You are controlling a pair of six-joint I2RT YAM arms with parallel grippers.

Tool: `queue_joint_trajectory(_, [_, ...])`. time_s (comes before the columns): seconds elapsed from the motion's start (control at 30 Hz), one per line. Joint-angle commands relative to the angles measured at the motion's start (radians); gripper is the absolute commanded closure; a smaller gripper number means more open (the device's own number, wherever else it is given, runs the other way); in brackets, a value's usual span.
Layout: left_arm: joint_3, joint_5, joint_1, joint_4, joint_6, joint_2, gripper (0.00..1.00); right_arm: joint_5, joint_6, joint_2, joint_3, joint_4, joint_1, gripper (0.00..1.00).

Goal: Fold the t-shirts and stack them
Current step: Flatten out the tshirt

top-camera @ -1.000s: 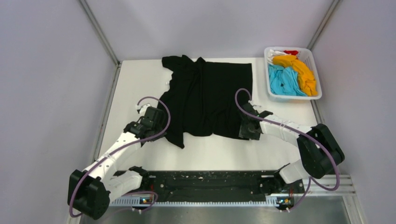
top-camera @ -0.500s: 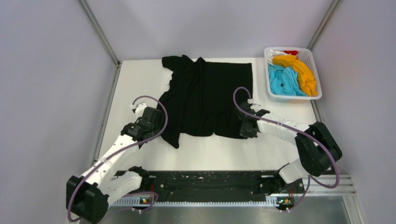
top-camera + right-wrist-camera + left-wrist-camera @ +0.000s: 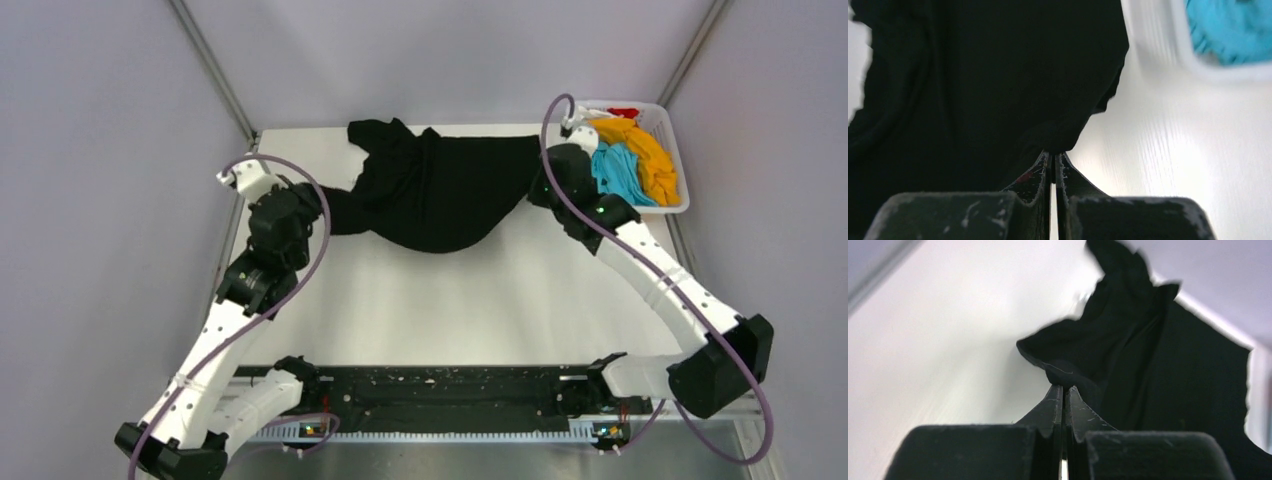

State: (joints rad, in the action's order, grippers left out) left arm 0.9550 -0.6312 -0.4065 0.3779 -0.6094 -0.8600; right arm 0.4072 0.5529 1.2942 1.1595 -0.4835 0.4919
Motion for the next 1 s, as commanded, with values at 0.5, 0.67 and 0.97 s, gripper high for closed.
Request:
queue_joint_trajectory(0.5, [0.747,0.280,0.003,-0.295,0.477,-0.007,1.00,-0.230,-0.282,-0.263,0.660,-0.051,-0.010,1.00])
queue_joint_trajectory(0.67, [0.913,0.415,0.003,-0.282,0.522,-0.001,1.00,-0.347,-0.285,-0.256,0.852,-0.155,-0.010,1.00])
queue_joint_trajectory(0.97, [1.098,0.527,0.003,-0.268,0.546,-0.049,1.00,-0.429,-0.271,-0.300,0.919,-0.204,-0.011,1.00])
